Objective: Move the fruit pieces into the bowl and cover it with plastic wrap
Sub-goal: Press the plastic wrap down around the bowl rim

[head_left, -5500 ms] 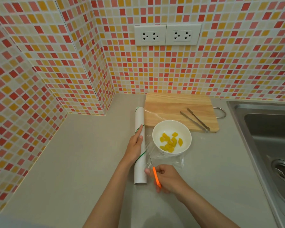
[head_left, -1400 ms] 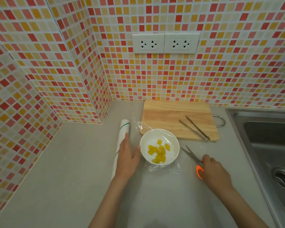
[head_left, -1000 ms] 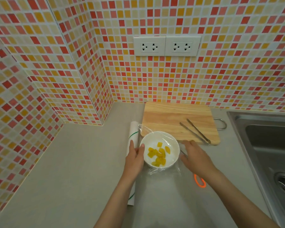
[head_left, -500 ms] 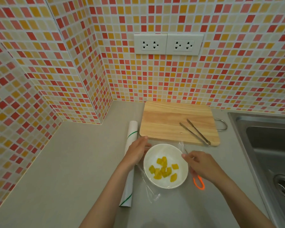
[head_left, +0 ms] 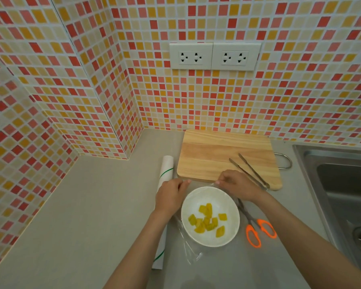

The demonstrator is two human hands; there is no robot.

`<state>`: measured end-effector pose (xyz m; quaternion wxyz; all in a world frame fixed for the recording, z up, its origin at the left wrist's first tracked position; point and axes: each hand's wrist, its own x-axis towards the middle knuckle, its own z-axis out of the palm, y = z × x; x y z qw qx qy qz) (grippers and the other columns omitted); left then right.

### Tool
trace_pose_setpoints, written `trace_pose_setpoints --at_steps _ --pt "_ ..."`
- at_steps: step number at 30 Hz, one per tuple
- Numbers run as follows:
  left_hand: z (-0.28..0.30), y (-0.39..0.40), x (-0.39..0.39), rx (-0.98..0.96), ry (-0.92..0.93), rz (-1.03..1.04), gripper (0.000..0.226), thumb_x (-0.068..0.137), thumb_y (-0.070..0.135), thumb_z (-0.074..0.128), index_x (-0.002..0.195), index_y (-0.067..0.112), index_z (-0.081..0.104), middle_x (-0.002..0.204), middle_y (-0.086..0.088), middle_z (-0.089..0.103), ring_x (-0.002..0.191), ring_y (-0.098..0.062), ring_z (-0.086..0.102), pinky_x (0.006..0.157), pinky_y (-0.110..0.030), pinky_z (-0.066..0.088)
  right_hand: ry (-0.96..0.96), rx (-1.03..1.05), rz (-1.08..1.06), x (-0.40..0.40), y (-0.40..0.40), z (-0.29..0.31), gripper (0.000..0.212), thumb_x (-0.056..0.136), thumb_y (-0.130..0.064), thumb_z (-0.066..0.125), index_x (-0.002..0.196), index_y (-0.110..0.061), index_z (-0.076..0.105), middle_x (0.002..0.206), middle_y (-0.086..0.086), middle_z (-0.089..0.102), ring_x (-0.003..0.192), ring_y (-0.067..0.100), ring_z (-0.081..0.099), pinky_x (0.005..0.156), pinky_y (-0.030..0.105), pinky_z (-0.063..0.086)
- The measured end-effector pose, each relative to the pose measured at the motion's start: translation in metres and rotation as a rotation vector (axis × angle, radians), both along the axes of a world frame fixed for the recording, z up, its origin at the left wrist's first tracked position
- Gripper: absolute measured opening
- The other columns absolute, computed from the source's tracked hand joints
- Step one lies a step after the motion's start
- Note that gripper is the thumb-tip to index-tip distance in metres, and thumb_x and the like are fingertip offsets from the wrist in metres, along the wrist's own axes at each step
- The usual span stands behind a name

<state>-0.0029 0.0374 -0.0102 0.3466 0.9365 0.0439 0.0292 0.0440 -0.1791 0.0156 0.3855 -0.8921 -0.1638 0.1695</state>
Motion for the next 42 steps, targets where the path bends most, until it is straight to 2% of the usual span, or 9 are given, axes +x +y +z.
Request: trace_pose_setpoints --at_steps 5,10,15,19,21,26,32,36,42 --pt "0.003 0.003 0.000 -0.085 0.038 0.004 0.055 0.095 0.049 0.033 0.057 0.013 0.049 0.054 0.002 0.055 0.056 -0.017 0.053 0.059 -0.035 0.044 0.099 0.281 -0.096 -0.004 0.004 -0.007 0.020 0.090 -0.009 0.057 0.070 -0.010 0.056 0.065 -0.001 0.053 0.060 0.009 0.048 0.058 0.021 0.038" --pt "0.001 0.004 -0.014 0.134 0.054 -0.122 0.054 0.089 0.058 0.039 0.052 0.019 0.035 0.048 0.003 0.043 0.050 -0.014 0.042 0.046 -0.027 0.028 0.085 0.407 -0.161 -0.004 0.013 -0.012 0.025 0.092 -0.008 0.055 0.068 -0.012 0.055 0.065 0.000 0.051 0.057 0.002 0.045 0.056 0.014 0.036" --pt "0.000 0.005 -0.009 -0.033 0.018 -0.019 0.051 0.093 0.040 0.049 0.050 0.020 0.028 0.045 0.004 0.035 0.046 -0.012 0.033 0.051 -0.031 0.026 0.092 0.455 -0.291 -0.003 0.018 -0.020 0.029 0.093 -0.006 0.052 0.064 -0.010 0.056 0.062 0.002 0.056 0.059 0.013 0.048 0.061 0.025 0.037" --pt "-0.002 -0.001 -0.008 -0.117 0.031 0.023 0.047 0.097 0.043 0.033 0.058 0.018 0.042 0.055 0.003 0.050 0.057 -0.016 0.049 0.059 -0.033 0.038 0.098 0.452 -0.317 -0.006 0.015 -0.022 0.030 0.093 -0.006 0.052 0.063 -0.010 0.056 0.062 0.001 0.057 0.059 0.012 0.049 0.060 0.024 0.038" --pt "-0.005 -0.003 -0.011 -0.072 0.053 0.008 0.050 0.097 0.046 0.029 0.062 0.016 0.048 0.060 0.002 0.055 0.064 -0.020 0.055 0.060 -0.033 0.040 0.096 0.452 -0.326 -0.005 0.014 -0.021 0.027 0.093 -0.007 0.053 0.066 -0.005 0.057 0.064 0.006 0.056 0.060 0.014 0.048 0.062 0.027 0.038" --pt "-0.009 -0.011 -0.017 0.011 0.020 -0.012 0.051 0.093 0.047 0.041 0.050 0.021 0.036 0.048 0.004 0.044 0.050 -0.015 0.044 0.048 -0.029 0.032 0.091 0.494 -0.338 -0.005 0.018 -0.022 0.025 0.092 -0.008 0.054 0.067 -0.004 0.056 0.065 0.009 0.053 0.060 0.014 0.047 0.062 0.025 0.037" --pt "-0.011 -0.010 -0.004 -0.408 0.073 0.017 0.052 0.095 0.034 0.046 0.049 0.022 0.026 0.046 0.006 0.030 0.048 -0.013 0.029 0.053 -0.030 0.027 0.058 0.536 -0.381 -0.006 0.014 -0.030 0.027 0.092 -0.008 0.054 0.066 -0.003 0.055 0.063 0.007 0.052 0.061 0.016 0.047 0.063 0.027 0.038" --pt "-0.018 -0.012 0.004 -0.711 0.262 0.085 0.058 0.095 0.039 0.044 0.040 0.022 0.037 0.036 0.009 0.040 0.034 -0.005 0.037 0.041 -0.016 0.034 0.051 0.533 -0.406 -0.008 0.007 -0.036 0.029 0.092 -0.007 0.055 0.063 -0.006 0.055 0.060 0.004 0.049 0.058 0.013 0.045 0.060 0.026 0.036" --pt "-0.027 -0.018 0.012 -0.620 0.322 0.132 0.055 0.093 0.042 0.049 0.044 0.020 0.035 0.040 0.008 0.038 0.044 -0.012 0.037 0.051 -0.026 0.032 0.138 0.572 -0.521 -0.018 -0.003 -0.044 0.037 0.092 -0.011 0.054 0.055 -0.012 0.050 0.051 -0.002 0.046 0.044 0.002 0.041 0.052 0.022 0.035"
